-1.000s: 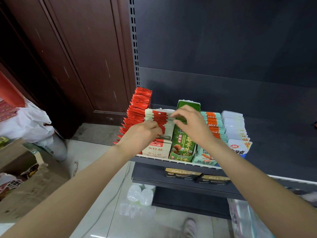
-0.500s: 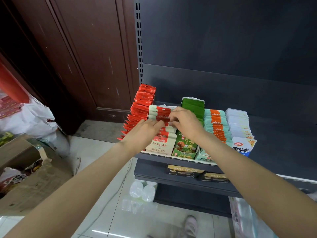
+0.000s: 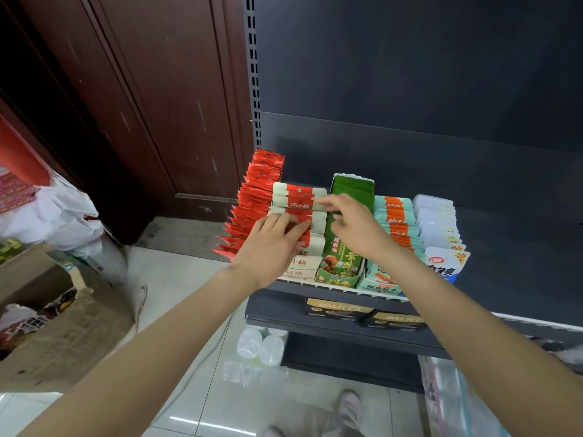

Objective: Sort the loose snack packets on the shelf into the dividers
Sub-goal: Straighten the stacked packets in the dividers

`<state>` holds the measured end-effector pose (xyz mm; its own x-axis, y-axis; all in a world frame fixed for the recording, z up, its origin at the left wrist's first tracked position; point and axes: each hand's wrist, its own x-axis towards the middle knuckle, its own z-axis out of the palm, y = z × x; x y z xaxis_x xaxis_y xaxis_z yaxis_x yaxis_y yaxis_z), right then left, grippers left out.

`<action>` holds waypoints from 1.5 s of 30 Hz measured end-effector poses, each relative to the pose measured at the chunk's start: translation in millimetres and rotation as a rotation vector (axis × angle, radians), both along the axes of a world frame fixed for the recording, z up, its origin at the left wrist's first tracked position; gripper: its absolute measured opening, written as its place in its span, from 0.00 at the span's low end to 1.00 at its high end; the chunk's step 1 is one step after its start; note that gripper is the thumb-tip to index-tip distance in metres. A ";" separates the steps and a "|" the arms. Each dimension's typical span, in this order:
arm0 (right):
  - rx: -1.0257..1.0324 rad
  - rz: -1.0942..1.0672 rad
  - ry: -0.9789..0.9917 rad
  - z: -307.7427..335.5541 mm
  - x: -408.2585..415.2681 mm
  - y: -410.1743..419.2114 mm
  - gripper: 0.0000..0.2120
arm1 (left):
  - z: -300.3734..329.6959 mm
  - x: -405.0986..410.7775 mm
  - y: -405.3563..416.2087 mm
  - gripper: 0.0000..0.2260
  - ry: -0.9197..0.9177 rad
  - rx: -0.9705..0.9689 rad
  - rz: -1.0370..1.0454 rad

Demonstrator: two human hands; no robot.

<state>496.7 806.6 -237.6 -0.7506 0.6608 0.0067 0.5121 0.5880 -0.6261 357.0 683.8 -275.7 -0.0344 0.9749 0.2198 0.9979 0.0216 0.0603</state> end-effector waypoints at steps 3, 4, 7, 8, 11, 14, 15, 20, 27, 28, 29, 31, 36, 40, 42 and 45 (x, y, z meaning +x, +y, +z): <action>0.007 0.078 -0.050 -3.1 8.2 -10.0 0.33 | -12.7 7.4 -12.2 0.28 -0.003 0.028 -0.009; -0.009 0.111 -0.079 -4.7 8.0 -12.5 0.35 | -16.3 8.3 -12.4 0.31 0.025 -0.004 0.006; -0.059 0.164 -0.159 -6.8 4.0 -15.7 0.39 | -18.9 7.9 -3.5 0.32 0.119 -0.039 0.090; -0.067 0.171 -0.173 -7.4 3.5 -16.2 0.40 | -17.6 7.7 0.8 0.31 0.156 -0.055 0.108; -0.041 0.163 -0.201 -7.9 5.1 -14.4 0.39 | -15.0 0.3 13.4 0.31 0.207 -0.077 0.102; 0.003 0.170 -0.249 -6.3 5.8 -11.9 0.38 | -13.7 -4.6 17.3 0.31 0.144 -0.071 0.080; 0.020 0.185 -0.260 -6.6 5.8 -12.4 0.38 | -14.5 -4.1 16.1 0.32 0.084 -0.066 0.066; 0.206 0.232 -0.297 -21.4 7.5 -24.0 0.38 | -7.0 -5.9 3.9 0.37 -0.205 -0.045 0.069; 0.368 0.167 -0.364 -28.1 1.1 -29.4 0.41 | -4.3 -1.4 -3.4 0.35 0.052 -0.120 0.109; 0.381 0.172 -0.368 -25.3 0.9 -28.5 0.41 | -2.8 -1.8 -3.0 0.36 0.072 -0.125 0.115; 0.402 0.174 -0.360 -23.7 1.0 -29.0 0.40 | -1.5 -1.8 -2.0 0.36 0.079 -0.134 0.123; 0.418 0.174 -0.335 -23.8 1.5 -34.4 0.38 | -0.1 -0.6 0.6 0.37 0.059 -0.158 0.138; 0.327 0.200 -0.345 -27.2 3.6 -40.4 0.32 | 3.3 -0.3 -2.9 0.37 0.076 -0.181 0.096; 0.120 0.068 -0.125 -8.5 2.4 -23.8 0.23 | 5.6 -0.3 -6.9 0.33 0.078 -0.151 0.091; 0.143 0.011 -0.096 -1.2 -0.9 -16.3 0.20 | 6.1 -0.5 -8.5 0.30 0.094 -0.140 0.087; 0.154 0.023 -0.121 3.6 -9.6 -7.0 0.19 | 9.0 -2.7 -9.9 0.28 0.125 -0.148 0.065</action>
<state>487.1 799.6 -234.0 -0.7672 0.6413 0.0151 0.5632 0.6846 -0.4628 354.4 673.9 -266.8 -0.0797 0.9935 0.0810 0.9937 0.0856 -0.0724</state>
